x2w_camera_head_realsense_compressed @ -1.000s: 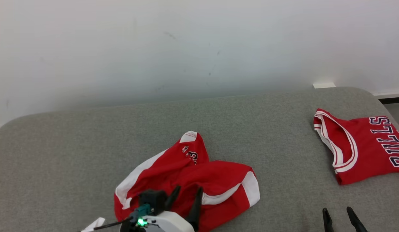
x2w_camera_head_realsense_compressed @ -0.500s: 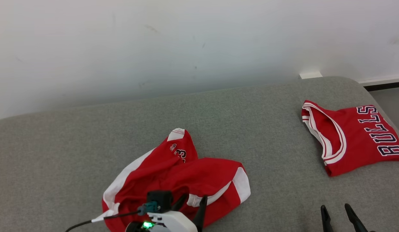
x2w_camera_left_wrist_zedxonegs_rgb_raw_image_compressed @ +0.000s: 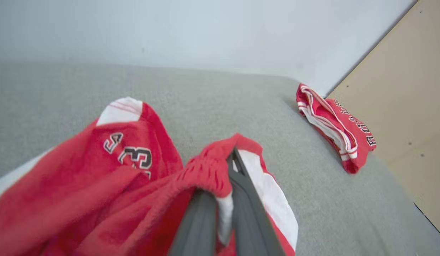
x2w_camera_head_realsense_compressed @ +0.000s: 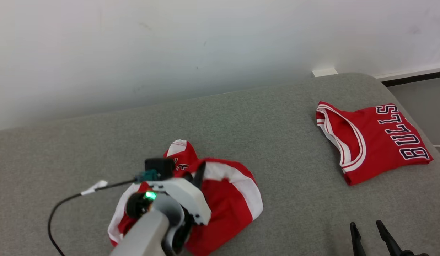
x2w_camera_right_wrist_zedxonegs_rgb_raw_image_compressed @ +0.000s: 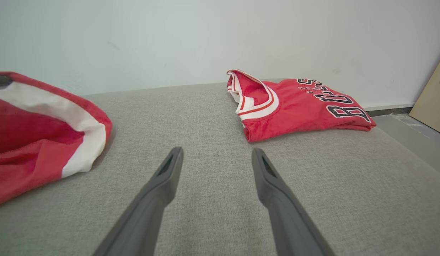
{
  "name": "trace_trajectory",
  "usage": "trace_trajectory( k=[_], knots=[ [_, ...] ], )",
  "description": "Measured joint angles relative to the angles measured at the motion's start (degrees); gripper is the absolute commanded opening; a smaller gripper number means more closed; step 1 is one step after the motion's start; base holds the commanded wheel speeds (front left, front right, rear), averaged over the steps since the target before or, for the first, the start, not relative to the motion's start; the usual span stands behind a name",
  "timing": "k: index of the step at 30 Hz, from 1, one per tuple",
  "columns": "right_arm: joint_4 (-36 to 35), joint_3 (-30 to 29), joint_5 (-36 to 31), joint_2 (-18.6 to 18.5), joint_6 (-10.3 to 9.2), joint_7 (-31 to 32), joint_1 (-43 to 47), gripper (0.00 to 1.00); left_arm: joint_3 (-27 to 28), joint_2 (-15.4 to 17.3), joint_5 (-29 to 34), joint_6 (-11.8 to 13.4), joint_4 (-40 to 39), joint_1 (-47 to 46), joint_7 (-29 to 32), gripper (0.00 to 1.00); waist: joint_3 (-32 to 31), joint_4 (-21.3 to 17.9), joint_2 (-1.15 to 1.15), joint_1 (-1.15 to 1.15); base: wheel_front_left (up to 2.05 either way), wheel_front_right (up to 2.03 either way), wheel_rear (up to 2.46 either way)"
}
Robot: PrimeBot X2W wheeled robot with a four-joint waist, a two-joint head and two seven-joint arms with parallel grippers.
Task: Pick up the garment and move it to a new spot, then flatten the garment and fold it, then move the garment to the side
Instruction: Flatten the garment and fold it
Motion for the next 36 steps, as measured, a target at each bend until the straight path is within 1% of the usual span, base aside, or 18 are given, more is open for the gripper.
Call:
trace_trajectory(
  k=[5,10,14,16,21,23,25,28,31,33,36],
  knots=[
    [0.15,0.16,0.03,-0.13,0.01,0.00,-0.92,1.00,2.92,2.40,0.13,0.36,2.60,-8.75,-2.27,0.00,0.36,-1.53,0.00,0.00,0.00,0.00,0.00],
    [0.40,0.41,0.26,-0.13,0.00,0.00,-1.38,1.00,4.55,3.65,1.31,-0.24,5.10,-17.23,-5.28,0.00,0.69,-3.29,0.00,0.00,0.00,0.00,0.00],
    [0.54,0.30,0.34,-0.10,0.01,0.00,-1.38,1.00,5.01,4.15,1.63,-1.65,6.48,-22.31,-7.22,0.00,0.74,-4.40,0.00,0.00,0.00,0.00,0.00],
    [0.62,0.20,0.34,-0.08,0.00,0.00,-1.38,1.00,4.90,4.21,1.71,-2.74,6.94,-23.87,-7.94,0.00,0.62,-4.79,0.00,0.00,0.00,0.00,0.00],
    [0.62,-0.33,0.34,0.00,0.01,0.00,-1.25,1.00,3.55,3.10,1.68,-4.89,6.06,-24.87,-8.90,0.00,0.13,-4.99,0.00,0.00,0.00,0.00,0.00],
    [0.58,-0.77,0.34,0.02,0.01,0.00,-1.12,1.00,2.11,2.40,1.62,-5.88,4.77,-23.85,-8.89,0.00,-0.03,-4.68,0.00,0.00,0.00,0.00,0.00],
    [0.55,-1.10,0.34,0.07,0.00,0.00,-0.90,1.00,0.25,1.52,1.19,-6.56,3.21,-20.92,-8.44,0.00,-0.29,-4.22,0.00,0.00,0.00,0.00,0.00],
    [0.46,-1.52,0.33,0.18,0.00,0.00,-0.24,1.00,-2.93,0.80,0.54,-6.87,-0.04,-14.54,-6.79,0.00,-0.69,-3.40,0.00,0.00,0.00,0.00,0.00],
    [0.34,-2.00,0.30,0.27,0.01,0.00,0.34,1.00,-6.33,0.41,-1.92,-7.27,-5.00,-6.72,-4.28,0.00,-1.12,-2.40,0.00,0.00,0.00,0.00,0.00],
    [0.33,-2.30,0.16,0.26,0.01,0.00,0.88,1.00,-8.35,0.16,-2.82,-7.04,-8.36,-0.74,-2.70,0.00,-1.44,-1.60,0.00,0.00,0.00,0.00,0.00],
    [0.34,-2.94,-0.03,0.22,0.01,0.00,1.37,1.00,-10.39,1.80,-3.94,-5.64,-12.87,7.43,-0.27,0.00,-1.79,-0.26,0.00,0.00,0.00,0.00,0.00]
  ],
)
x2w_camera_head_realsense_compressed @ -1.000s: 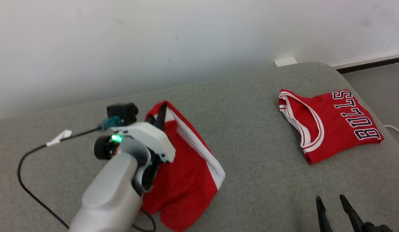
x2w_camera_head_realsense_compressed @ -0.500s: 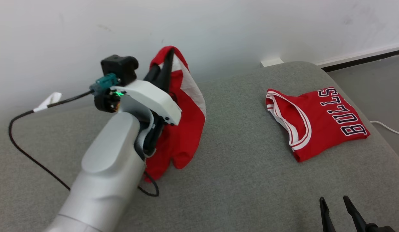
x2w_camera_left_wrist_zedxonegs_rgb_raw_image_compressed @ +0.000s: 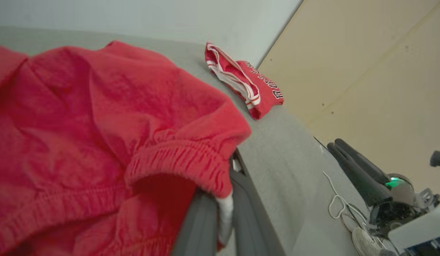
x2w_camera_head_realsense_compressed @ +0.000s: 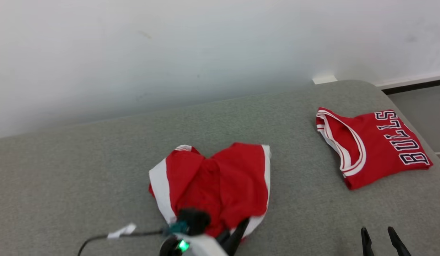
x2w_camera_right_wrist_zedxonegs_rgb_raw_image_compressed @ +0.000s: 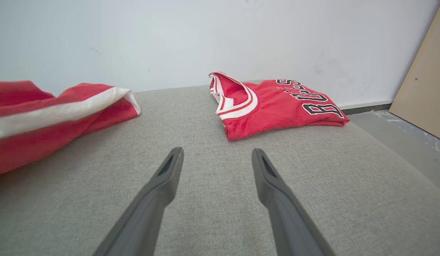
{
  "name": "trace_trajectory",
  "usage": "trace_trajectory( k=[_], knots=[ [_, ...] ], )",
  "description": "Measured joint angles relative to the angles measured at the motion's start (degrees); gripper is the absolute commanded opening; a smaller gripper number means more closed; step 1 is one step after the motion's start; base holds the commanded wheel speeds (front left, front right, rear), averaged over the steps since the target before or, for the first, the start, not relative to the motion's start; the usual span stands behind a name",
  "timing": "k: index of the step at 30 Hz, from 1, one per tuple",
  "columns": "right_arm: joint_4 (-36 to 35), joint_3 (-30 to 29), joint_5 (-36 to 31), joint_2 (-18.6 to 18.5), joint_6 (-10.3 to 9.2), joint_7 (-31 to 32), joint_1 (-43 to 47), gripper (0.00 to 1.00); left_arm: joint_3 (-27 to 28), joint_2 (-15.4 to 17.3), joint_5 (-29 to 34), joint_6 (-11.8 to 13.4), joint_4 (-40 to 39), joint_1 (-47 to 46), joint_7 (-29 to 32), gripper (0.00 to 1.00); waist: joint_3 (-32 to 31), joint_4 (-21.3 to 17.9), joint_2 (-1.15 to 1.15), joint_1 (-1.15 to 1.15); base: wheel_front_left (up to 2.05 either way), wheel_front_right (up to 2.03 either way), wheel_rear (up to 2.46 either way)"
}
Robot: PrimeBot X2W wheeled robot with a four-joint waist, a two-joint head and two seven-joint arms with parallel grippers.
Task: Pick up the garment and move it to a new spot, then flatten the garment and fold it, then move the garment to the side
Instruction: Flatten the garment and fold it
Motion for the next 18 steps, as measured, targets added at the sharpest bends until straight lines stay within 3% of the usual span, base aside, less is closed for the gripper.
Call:
trace_trajectory(
  k=[5,11,15,18],
  knots=[
    [-0.11,-0.43,-0.16,0.01,-0.01,0.00,0.76,1.00,1.12,5.87,-2.27,3.87,-5.63,11.04,2.19,0.00,-0.56,2.56,0.00,0.00,0.00,0.00,0.00],
    [-0.16,-0.60,-0.42,-0.13,-0.01,0.00,1.42,1.00,5.46,13.08,-5.00,8.05,-7.86,17.85,3.98,0.00,-1.25,5.77,0.00,0.00,0.00,0.00,0.00],
    [-0.18,-0.48,-0.52,-0.18,-0.01,0.00,1.61,1.00,7.23,15.77,-7.19,8.18,-7.09,19.97,5.71,0.00,-1.71,7.70,0.00,0.00,0.00,0.00,0.00],
    [-0.12,-0.35,-0.58,-0.21,0.00,0.00,1.62,1.00,8.40,15.85,-9.29,7.05,-5.71,20.01,5.66,0.00,-2.06,8.92,0.00,0.00,0.00,0.00,0.00]
  ],
)
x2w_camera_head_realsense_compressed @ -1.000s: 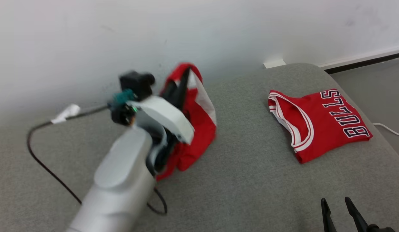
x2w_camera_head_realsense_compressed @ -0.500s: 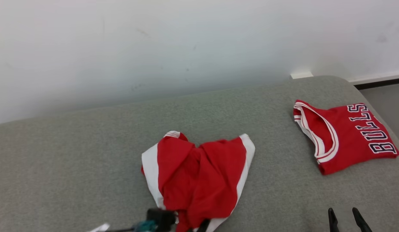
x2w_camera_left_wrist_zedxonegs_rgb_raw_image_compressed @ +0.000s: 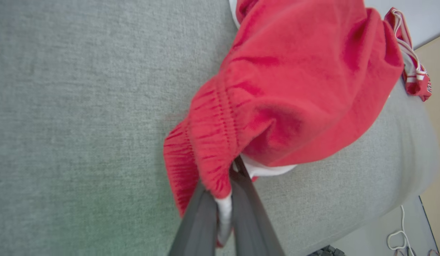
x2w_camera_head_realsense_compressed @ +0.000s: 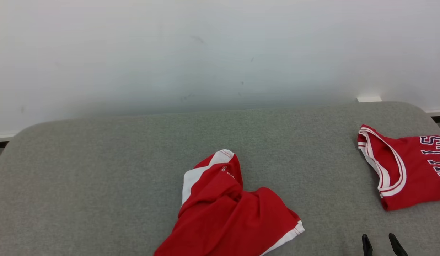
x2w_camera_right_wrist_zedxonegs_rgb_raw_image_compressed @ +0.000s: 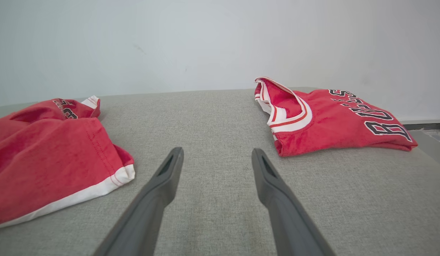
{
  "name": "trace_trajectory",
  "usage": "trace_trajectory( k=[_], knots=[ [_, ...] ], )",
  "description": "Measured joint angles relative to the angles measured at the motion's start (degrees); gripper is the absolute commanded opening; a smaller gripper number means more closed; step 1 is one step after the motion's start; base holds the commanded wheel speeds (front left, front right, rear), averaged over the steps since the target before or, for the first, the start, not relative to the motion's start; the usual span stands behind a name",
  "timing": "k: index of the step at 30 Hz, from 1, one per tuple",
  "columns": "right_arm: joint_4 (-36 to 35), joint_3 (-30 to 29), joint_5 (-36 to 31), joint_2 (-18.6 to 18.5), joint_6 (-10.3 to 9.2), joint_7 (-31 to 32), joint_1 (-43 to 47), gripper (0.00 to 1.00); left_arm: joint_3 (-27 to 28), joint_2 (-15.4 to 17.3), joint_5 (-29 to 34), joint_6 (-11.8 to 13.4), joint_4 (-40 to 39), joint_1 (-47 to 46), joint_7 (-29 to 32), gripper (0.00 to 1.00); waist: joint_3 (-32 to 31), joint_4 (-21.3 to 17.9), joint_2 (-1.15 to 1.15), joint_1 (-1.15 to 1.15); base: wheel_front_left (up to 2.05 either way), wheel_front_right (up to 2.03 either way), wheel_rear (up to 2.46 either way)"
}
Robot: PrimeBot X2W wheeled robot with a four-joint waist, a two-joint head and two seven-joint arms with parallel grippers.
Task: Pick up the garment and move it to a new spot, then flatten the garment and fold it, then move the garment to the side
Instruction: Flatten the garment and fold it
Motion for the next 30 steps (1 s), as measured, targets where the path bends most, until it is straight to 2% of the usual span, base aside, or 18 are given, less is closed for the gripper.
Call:
trace_trajectory(
  k=[5,6,7,8,12,16,20,25,30],
  knots=[
    [0.07,0.27,-0.07,-0.11,-0.01,0.00,0.05,1.00,0.69,0.14,-0.46,-2.04,4.04,-0.83,-1.15,0.00,-0.55,1.64,0.00,0.00,0.00,0.00,0.00],
    [0.09,0.41,-0.09,-0.13,-0.01,0.00,0.08,1.00,0.65,0.26,-0.43,-2.42,4.65,-1.19,-1.49,0.18,-0.65,1.87,0.00,0.00,0.00,0.00,0.00],
    [0.11,0.46,-0.09,-0.14,-0.01,0.00,0.13,1.00,0.57,0.47,-0.16,-2.68,5.12,-1.49,-1.77,0.49,-0.74,2.04,0.00,0.00,0.00,0.00,0.00],
    [0.11,0.47,-0.09,-0.15,-0.01,0.00,0.19,1.00,0.48,0.74,0.08,-2.98,5.46,-1.75,-2.21,1.00,-0.82,2.19,0.00,0.00,0.00,0.00,0.00],
    [0.08,0.47,-0.09,-0.22,-0.01,0.00,0.37,1.00,0.26,1.32,0.38,-3.63,5.48,-1.92,-2.68,1.00,-1.04,2.67,0.00,0.00,0.00,0.00,0.00],
    [-0.02,0.33,-0.09,-0.30,-0.01,0.00,0.72,1.00,-0.07,2.94,1.43,-2.79,3.56,-1.14,-2.76,1.00,-1.08,3.21,0.00,0.00,0.00,0.00,0.00],
    [-0.25,0.11,-0.18,-0.34,-0.01,0.00,1.16,1.00,0.47,4.70,3.28,-0.26,0.87,0.27,-4.66,1.00,-1.22,3.82,0.00,0.00,0.00,0.00,0.00],
    [-1.30,-0.63,-0.18,-0.37,-0.01,0.00,1.16,1.00,1.98,5.24,4.09,3.49,-2.81,3.35,-6.91,1.00,-1.48,4.59,0.00,0.00,0.00,0.00,0.00],
    [-2.35,-1.82,-0.19,-0.36,-0.01,0.00,1.15,1.00,5.31,4.74,5.49,7.87,-5.66,5.22,-14.59,1.00,-1.56,5.36,0.00,0.00,0.00,0.00,0.00]
  ],
)
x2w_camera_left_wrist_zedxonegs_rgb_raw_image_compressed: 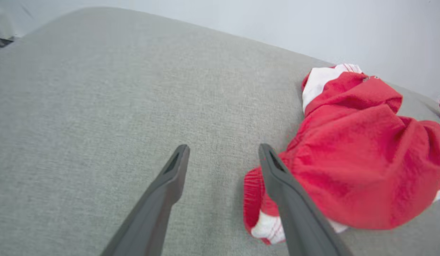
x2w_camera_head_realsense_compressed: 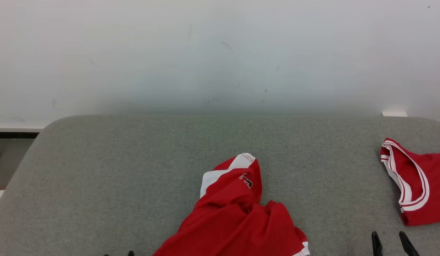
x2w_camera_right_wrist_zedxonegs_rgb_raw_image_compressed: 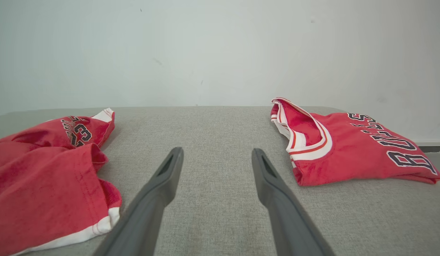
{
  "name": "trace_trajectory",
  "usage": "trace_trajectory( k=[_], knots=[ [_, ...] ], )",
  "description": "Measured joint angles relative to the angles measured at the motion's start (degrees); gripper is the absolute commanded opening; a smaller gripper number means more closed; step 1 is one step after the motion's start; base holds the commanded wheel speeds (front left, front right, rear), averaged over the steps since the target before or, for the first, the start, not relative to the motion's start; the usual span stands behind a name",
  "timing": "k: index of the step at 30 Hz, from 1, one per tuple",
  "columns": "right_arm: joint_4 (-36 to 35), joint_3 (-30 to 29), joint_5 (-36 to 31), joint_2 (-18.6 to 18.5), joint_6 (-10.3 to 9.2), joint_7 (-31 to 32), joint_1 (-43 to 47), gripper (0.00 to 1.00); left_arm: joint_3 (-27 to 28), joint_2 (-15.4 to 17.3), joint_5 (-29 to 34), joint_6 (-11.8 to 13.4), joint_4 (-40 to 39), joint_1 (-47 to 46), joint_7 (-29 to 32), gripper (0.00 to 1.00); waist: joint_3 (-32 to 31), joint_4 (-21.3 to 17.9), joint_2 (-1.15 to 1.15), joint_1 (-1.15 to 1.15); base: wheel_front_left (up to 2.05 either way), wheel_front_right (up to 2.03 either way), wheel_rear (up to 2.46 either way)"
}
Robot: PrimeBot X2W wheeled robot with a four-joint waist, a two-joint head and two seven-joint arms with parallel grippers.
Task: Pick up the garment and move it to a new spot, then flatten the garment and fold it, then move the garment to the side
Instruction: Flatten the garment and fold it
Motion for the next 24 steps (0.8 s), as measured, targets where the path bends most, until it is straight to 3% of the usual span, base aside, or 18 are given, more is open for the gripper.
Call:
trace_trajectory(
  k=[7,11,16,21,24],
  knots=[
    [-1.40,-1.09,-0.09,0.04,0.01,0.00,0.06,1.00,2.29,-3.46,4.69,2.23,-0.33,1.12,-4.23,1.00,-0.09,1.06,0.00,0.00,0.00,0.00,0.00],
    [-2.01,-1.55,-0.44,0.04,0.00,0.00,0.14,1.00,6.90,-7.24,11.70,2.33,-2.71,1.18,-4.50,1.00,-0.17,1.51,0.00,0.00,0.00,0.00,0.00],
    [-2.54,-1.54,-1.11,0.09,0.00,0.00,0.34,1.00,13.92,-13.59,19.65,-2.22,-3.90,3.38,-4.58,1.00,-0.26,1.61,0.00,0.00,0.00,0.00,0.00],
    [-2.52,-0.90,-1.43,0.19,0.00,0.00,0.57,1.00,16.62,-18.48,24.55,-10.09,-1.97,3.64,-4.58,1.00,-0.44,1.16,0.00,0.00,0.00,0.00,0.00],
    [-2.67,-0.34,-1.48,0.43,0.01,0.00,0.59,1.00,19.06,-20.26,26.50,-13.03,-1.25,3.59,-4.59,1.00,-0.49,0.60,0.00,0.00,0.00,0.00,0.00]
  ],
)
